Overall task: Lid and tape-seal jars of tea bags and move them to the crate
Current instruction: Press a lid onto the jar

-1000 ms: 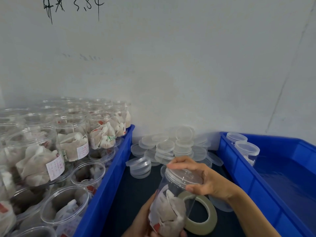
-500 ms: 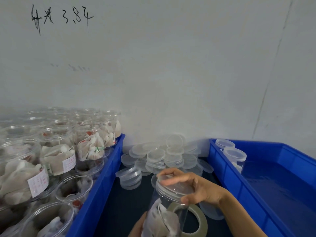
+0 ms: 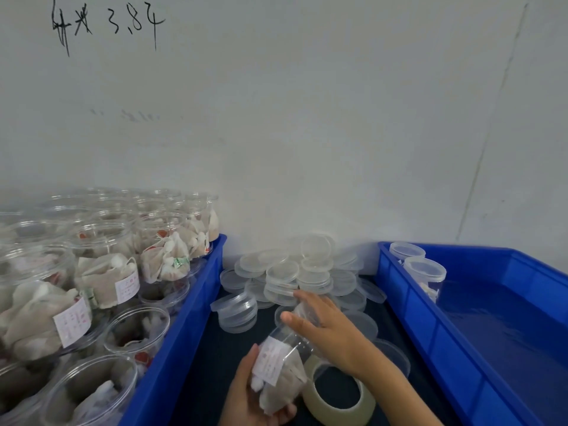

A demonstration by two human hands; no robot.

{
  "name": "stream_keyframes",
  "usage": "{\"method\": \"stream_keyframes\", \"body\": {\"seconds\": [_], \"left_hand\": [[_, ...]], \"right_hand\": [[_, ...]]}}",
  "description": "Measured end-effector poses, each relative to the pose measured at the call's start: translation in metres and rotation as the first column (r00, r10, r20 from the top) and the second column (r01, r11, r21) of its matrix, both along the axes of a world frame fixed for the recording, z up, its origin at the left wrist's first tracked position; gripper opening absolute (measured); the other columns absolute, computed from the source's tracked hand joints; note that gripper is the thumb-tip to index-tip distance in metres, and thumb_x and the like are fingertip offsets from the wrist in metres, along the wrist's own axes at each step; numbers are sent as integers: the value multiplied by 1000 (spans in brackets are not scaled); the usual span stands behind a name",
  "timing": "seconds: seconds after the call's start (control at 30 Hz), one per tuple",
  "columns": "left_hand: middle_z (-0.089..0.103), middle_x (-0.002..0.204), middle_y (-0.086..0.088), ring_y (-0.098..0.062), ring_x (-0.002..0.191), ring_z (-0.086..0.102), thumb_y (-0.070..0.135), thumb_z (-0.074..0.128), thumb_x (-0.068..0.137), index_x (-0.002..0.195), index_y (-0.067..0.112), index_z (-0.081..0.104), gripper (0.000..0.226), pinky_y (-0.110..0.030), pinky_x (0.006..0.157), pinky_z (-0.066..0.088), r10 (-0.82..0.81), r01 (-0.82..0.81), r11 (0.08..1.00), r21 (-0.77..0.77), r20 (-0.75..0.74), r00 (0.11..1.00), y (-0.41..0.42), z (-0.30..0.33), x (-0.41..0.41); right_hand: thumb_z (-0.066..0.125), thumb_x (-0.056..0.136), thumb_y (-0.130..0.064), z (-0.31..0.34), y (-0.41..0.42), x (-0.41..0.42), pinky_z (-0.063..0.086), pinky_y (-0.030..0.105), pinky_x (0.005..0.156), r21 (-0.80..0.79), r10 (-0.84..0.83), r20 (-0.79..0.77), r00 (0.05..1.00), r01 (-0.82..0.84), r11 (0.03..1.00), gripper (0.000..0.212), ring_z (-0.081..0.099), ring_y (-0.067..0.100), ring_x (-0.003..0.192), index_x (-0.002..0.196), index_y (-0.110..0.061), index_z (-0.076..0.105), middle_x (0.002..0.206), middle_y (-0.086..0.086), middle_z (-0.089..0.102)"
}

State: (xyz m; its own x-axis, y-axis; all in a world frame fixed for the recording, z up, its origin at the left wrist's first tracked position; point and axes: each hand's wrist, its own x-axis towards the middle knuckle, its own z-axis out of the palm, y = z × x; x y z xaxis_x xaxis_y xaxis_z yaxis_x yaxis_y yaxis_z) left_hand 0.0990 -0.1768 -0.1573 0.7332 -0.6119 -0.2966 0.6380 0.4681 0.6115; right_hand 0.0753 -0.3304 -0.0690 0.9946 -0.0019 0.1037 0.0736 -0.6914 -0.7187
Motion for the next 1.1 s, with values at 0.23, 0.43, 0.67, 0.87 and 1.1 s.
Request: {"method": "stream_keyframes", "body": {"seconds": [0.23, 0.43, 0.67, 0.87, 1.1], "left_hand": [[74, 88, -21, -34, 63, 66, 55, 56, 70, 109, 14, 69, 58, -30, 45, 45, 192, -212, 969, 125, 156, 969, -4, 3, -7], [69, 92, -30, -39, 61, 60, 53, 61, 70, 96, 4, 76, 57, -28, 42, 44, -14, 7, 997, -77, -89, 996, 2, 11, -9], [61, 96, -33, -42, 61, 56, 53, 59, 74, 120, 4, 59, 67, -28, 42, 44, -217, 143, 940, -309, -220, 951, 7, 3, 0], [68, 91, -27, -33, 62, 61, 62, 54, 70, 100, 7, 76, 67, -28, 44, 44, 108, -103, 994, -43, 136, 985, -1, -5, 2], [58, 108, 9, -22, 98, 65, 33, 71, 83, 113, 35, 38, 44, -25, 66, 58, 360, -584, 808, 85, 713, 602, -8, -6, -5]], "right_hand": [[52, 92, -56, -22, 2, 3, 40, 34, 109, 184, -41, 186, 982, 6, 983, 44, 44, -1, 129, 135, -58, 41, 135, -27, 45], [54, 90, -59, -14, -9, 1, 42, 36, 105, 39, 234, 254, 938, -252, 967, 48, 46, 9, 127, 137, -54, 44, 130, -18, 49], [56, 93, -49, -11, -7, 8, 42, 45, 106, 80, 272, 284, 920, -305, 949, 40, 50, 19, 126, 132, -43, 56, 129, -6, 55], [56, 92, -49, -15, 8, 14, 45, 39, 102, 214, 124, 310, 943, -196, 957, 32, 53, 7, 121, 123, -49, 60, 124, -15, 57], [55, 95, -40, -30, 12, 13, 49, 22, 78, 558, -178, 82, 981, 103, 824, 21, 65, -9, 85, 110, -42, 69, 92, -26, 69]]}}
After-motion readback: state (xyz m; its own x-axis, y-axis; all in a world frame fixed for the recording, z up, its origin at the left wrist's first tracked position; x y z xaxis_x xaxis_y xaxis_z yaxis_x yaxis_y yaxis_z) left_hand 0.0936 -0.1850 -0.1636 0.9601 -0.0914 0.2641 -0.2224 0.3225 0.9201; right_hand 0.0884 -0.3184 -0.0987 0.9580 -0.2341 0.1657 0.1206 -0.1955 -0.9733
